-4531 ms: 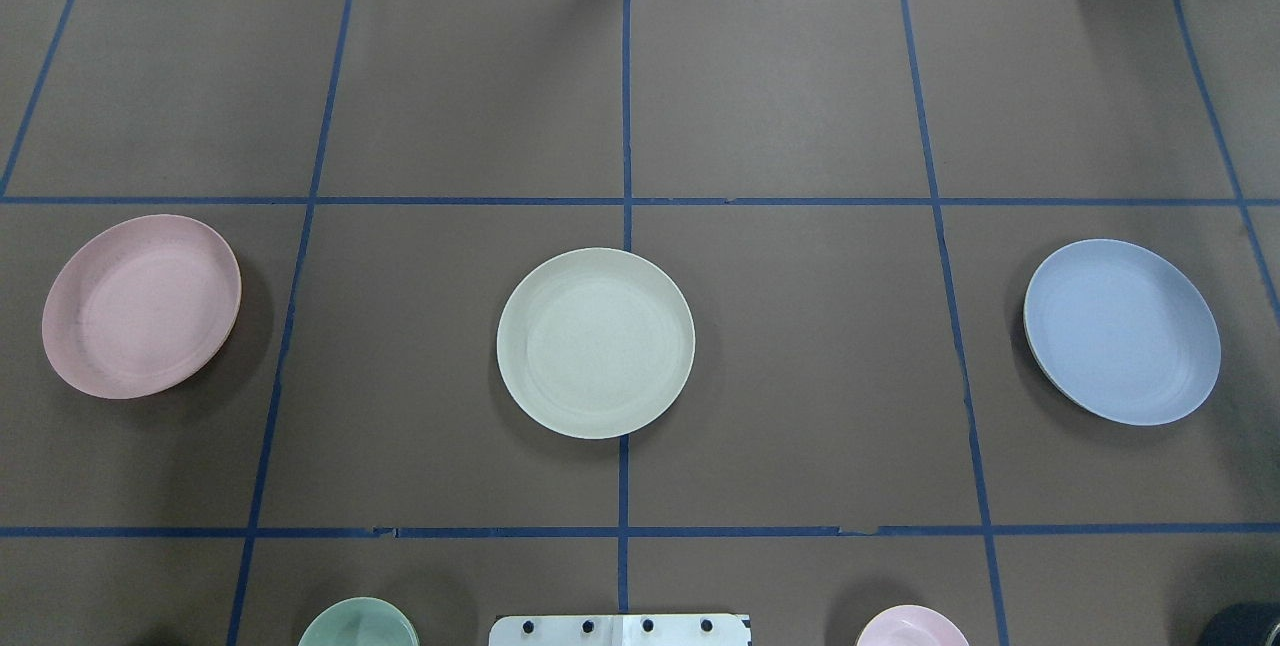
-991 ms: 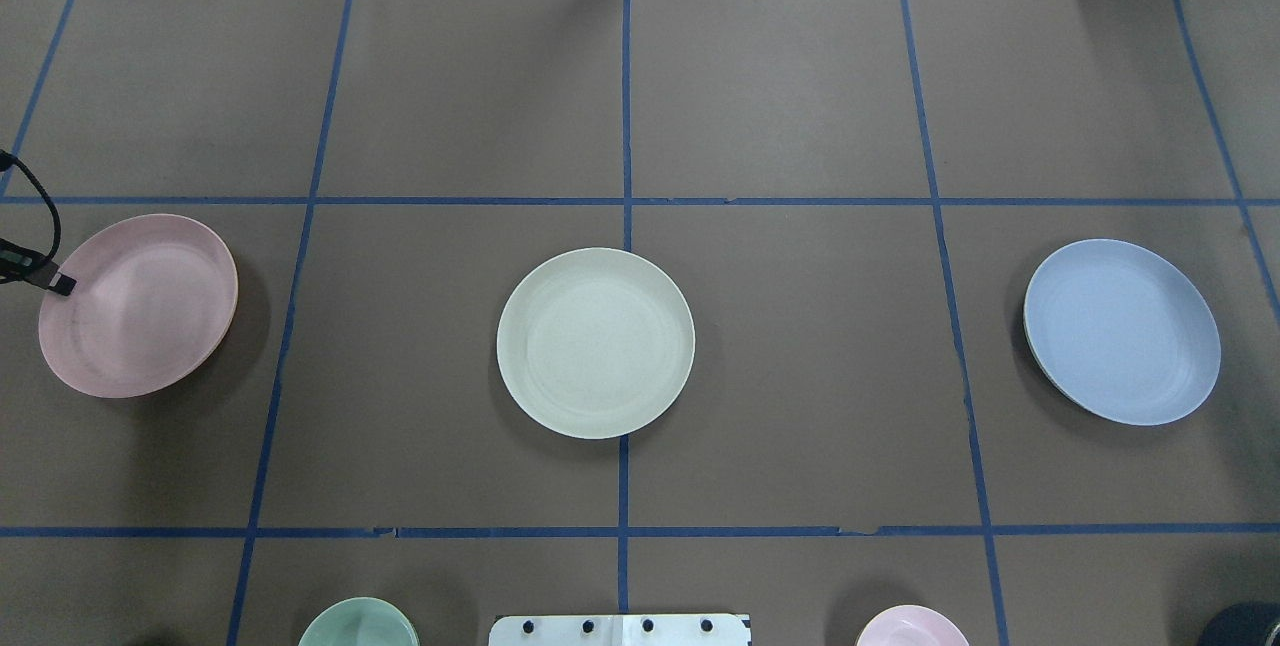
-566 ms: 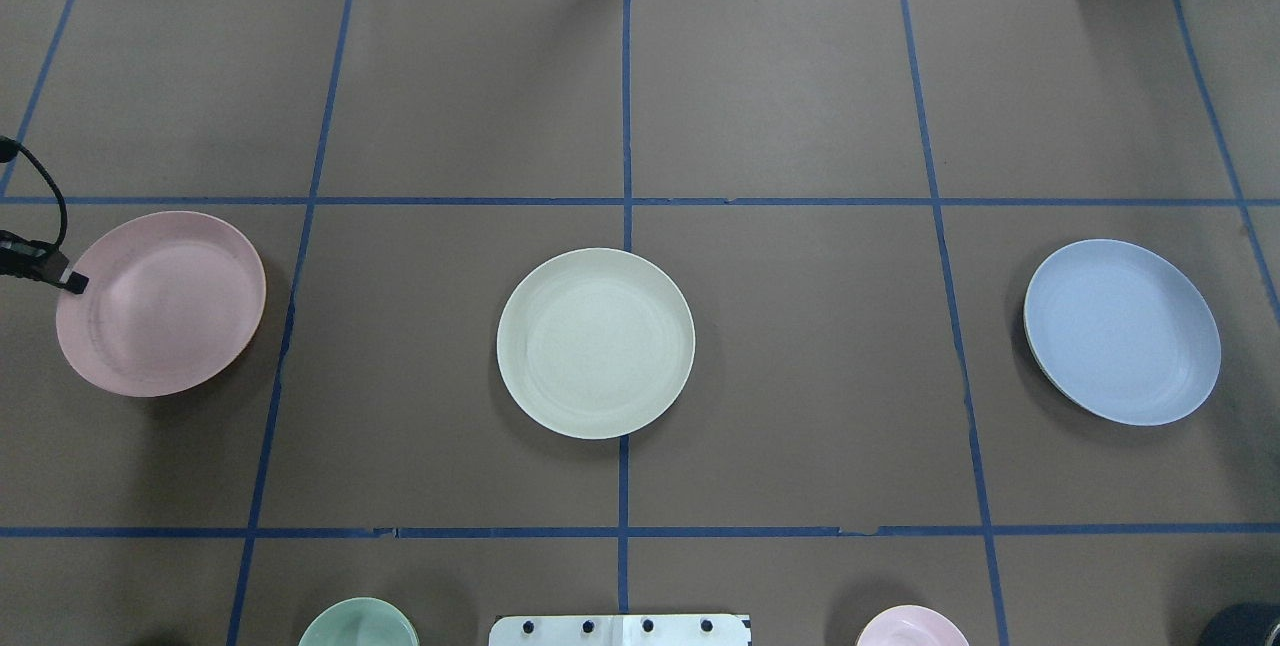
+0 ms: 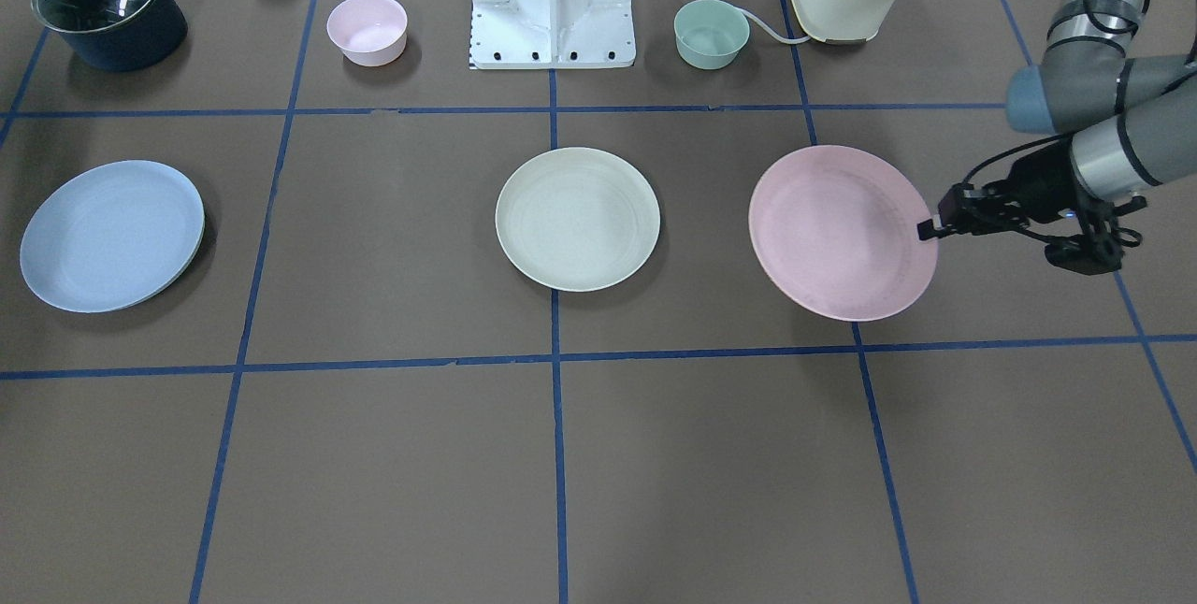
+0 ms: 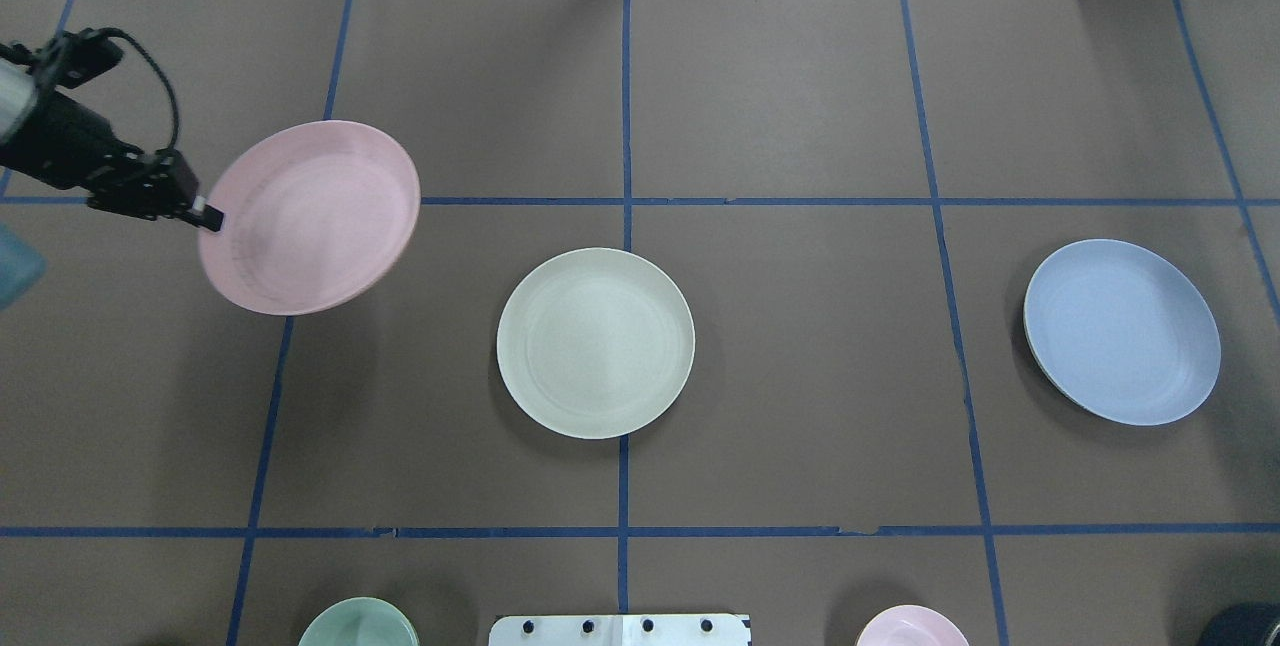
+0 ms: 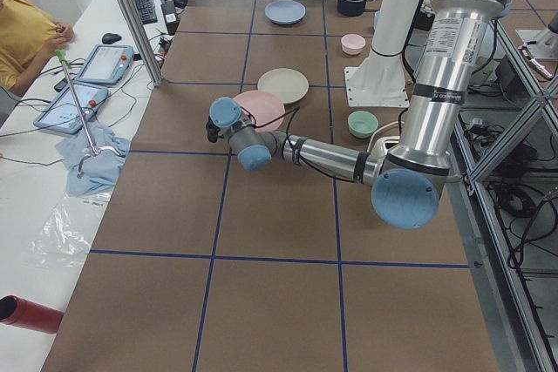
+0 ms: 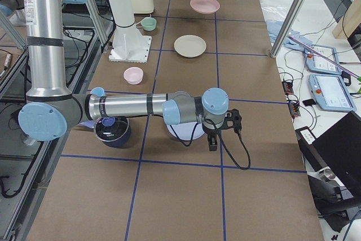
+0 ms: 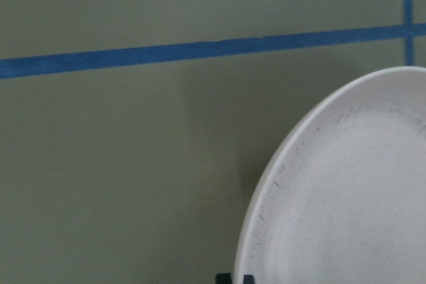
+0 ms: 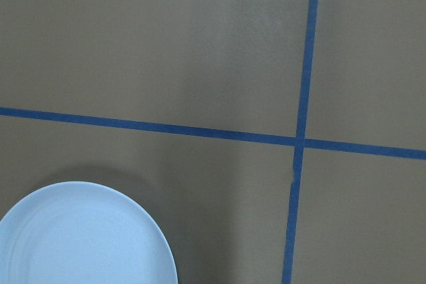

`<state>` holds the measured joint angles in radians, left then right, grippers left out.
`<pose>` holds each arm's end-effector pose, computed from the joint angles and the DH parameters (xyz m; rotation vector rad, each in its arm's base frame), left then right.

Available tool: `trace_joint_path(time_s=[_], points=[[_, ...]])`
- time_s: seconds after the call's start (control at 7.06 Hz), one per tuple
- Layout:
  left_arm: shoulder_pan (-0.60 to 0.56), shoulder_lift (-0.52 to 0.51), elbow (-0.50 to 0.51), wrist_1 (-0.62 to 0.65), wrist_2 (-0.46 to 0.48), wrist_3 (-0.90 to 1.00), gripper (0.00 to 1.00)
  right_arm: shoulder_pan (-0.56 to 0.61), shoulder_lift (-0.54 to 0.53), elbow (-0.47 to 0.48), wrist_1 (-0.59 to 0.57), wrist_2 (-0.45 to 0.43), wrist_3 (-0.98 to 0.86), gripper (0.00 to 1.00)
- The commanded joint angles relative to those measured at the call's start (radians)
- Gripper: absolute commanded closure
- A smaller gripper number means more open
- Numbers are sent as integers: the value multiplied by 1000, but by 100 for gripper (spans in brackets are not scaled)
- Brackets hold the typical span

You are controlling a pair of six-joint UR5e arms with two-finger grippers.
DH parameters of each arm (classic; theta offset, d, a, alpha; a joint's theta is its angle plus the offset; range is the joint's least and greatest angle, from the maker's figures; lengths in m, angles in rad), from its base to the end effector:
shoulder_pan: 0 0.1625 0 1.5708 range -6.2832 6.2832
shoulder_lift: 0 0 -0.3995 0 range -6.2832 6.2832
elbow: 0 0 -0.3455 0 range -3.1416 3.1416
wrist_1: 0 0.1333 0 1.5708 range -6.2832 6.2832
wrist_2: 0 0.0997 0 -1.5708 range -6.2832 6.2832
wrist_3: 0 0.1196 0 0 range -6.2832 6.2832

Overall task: Stack three plates with pink and blue
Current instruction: 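Lift the pink plate with the left gripper onto the cream plate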

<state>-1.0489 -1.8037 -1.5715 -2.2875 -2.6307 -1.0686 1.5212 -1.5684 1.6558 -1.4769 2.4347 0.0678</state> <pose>0.2410 -0.4772 0.4241 -0.0956 1.2790 0.0333 0.0196 -0.4587 0.5903 0.1190 -0.8699 -0.0613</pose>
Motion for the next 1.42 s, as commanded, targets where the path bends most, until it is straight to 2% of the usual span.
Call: trace_joint_path(time_s=[0.0, 0.14, 0.28, 0.42, 0.71, 0.85, 0.99, 1.13, 1.27], points=[[221, -150, -73, 6, 174, -309, 100, -6, -4, -2, 21, -2, -10, 0], [325, -196, -58, 8, 284, -359, 100, -19, -8, -4, 65, -2, -2, 0], [372, -209, -44, -1, 370, -355, 100, -42, -10, -5, 90, -3, 1, 0], [394, -239, -23, 0, 392, -356, 100, -55, -12, -7, 90, -5, 3, 0], [412, -232, -27, 0, 394, -360, 100, -55, -12, -10, 89, -2, 4, 0], [431, -226, -24, 0, 393, -358, 92, -55, -12, -10, 87, -2, 6, 0], [435, -206, -30, -4, 387, -363, 52, -56, -12, -11, 87, 1, 6, 0], [446, -209, -28, -4, 386, -366, 2, -61, -12, -11, 87, 3, 7, 0], [464, -206, -24, -4, 390, -382, 1, -91, -12, -11, 87, 1, 16, 0]])
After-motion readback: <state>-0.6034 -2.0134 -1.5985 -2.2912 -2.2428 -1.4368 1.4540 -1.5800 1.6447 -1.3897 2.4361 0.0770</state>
